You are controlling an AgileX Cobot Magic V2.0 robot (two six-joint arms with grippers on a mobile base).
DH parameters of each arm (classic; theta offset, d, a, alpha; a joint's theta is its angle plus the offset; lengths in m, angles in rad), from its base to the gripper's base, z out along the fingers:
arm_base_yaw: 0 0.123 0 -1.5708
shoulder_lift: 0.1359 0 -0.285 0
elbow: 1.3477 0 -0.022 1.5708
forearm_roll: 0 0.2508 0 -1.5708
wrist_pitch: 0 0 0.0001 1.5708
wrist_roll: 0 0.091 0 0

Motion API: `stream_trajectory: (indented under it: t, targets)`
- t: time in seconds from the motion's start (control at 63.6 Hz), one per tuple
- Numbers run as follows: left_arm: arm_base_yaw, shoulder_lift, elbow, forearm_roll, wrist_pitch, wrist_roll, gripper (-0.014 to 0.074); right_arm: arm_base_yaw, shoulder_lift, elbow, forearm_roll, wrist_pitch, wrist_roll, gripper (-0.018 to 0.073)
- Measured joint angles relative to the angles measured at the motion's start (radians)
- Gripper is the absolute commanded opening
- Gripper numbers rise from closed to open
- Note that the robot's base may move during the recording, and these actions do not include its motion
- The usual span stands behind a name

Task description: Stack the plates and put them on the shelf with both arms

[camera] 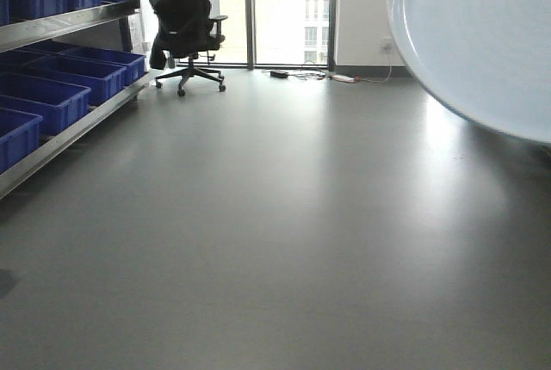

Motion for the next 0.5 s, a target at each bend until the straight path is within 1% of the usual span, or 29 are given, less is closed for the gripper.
stream_trajectory:
  t: [0.503]
  targets:
    - [0.000, 0.000, 0.000, 0.000, 0.000, 0.000, 0.0083, 0.000, 0.000, 0.000, 0.000, 0.000, 0.000, 0.0024]
